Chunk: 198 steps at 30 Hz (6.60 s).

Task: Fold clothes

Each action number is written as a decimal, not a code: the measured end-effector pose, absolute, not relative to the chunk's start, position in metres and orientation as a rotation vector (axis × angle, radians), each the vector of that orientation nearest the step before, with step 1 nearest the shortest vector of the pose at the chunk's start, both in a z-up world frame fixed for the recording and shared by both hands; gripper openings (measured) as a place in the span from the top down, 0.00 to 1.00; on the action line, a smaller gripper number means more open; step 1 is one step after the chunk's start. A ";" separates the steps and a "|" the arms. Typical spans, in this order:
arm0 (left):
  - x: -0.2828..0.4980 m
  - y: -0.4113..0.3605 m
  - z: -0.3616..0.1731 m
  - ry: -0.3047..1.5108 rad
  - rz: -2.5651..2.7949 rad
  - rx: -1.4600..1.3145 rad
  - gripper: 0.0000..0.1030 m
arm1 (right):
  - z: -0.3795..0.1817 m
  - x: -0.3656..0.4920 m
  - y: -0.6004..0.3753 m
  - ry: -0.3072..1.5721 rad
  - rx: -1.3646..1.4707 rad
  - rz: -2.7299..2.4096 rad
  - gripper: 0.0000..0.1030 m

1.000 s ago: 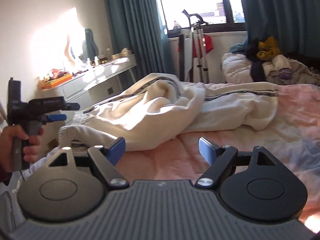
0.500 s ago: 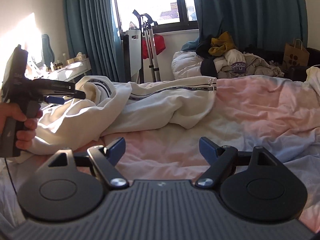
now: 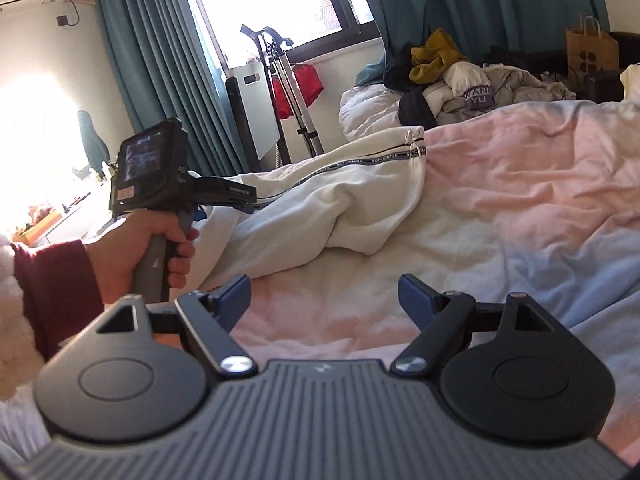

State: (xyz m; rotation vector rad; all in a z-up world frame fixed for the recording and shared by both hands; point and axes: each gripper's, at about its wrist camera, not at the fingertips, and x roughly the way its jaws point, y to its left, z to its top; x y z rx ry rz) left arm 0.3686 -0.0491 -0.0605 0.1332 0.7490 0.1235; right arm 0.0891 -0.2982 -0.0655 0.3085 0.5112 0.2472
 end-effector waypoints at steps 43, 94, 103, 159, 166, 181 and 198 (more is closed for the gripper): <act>0.075 0.058 -0.046 0.544 -0.274 -0.195 0.90 | -0.141 0.168 -0.383 0.693 0.947 -0.011 0.24; 0.016 0.276 -0.065 0.720 0.083 -1.197 0.19 | -0.101 0.031 -0.505 0.330 0.997 -0.498 0.92; 0.035 0.325 -0.099 0.588 0.222 -1.475 0.20 | -0.114 0.045 -0.505 0.349 1.019 -0.504 0.92; -0.039 0.389 -0.007 0.721 0.255 -0.849 0.28 | -0.127 -0.039 -0.494 0.324 1.170 -0.988 0.75; -0.061 0.323 0.033 0.633 0.270 -0.506 0.13 | -0.087 -0.029 -0.471 0.205 0.979 -0.923 0.39; -0.022 0.117 0.043 0.529 0.000 -0.171 0.04 | -0.031 0.012 -0.317 0.207 0.369 -0.289 0.27; 0.087 0.022 -0.014 0.556 -0.134 -0.057 0.04 | -0.055 0.050 -0.272 0.370 0.346 0.005 0.27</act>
